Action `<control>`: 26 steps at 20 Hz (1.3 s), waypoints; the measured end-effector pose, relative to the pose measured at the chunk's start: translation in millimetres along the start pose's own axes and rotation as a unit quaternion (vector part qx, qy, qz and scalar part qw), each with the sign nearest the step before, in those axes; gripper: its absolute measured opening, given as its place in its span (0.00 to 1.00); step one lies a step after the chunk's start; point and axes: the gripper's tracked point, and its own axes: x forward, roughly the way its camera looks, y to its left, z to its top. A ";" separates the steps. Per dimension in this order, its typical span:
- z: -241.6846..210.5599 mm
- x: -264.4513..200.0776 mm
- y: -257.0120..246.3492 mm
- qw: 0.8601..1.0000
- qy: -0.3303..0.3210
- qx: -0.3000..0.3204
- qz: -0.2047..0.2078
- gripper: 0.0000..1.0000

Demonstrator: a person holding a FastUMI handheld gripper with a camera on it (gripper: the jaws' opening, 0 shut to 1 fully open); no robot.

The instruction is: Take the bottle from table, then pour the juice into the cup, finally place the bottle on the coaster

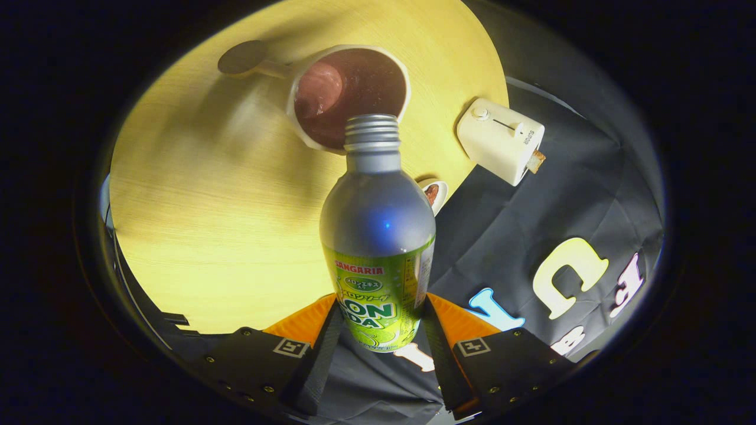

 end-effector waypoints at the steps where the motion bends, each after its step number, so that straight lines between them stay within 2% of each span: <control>1: 1.2 0.3 3.7 1.000 -0.006 0.014 0.003 0.76; 8: 7.2 1.4 27.9 0.996 -0.042 0.080 0.022 0.76; 14: 14.7 0.8 46.0 0.981 -0.088 0.167 0.047 0.76; 19: 27.1 1.2 75.3 0.953 -0.126 0.259 0.092 0.76; 23: 36.7 4.9 89.3 0.931 -0.157 0.308 0.115 0.76; 26: 46.7 4.4 105.7 0.905 -0.181 0.357 0.141 0.77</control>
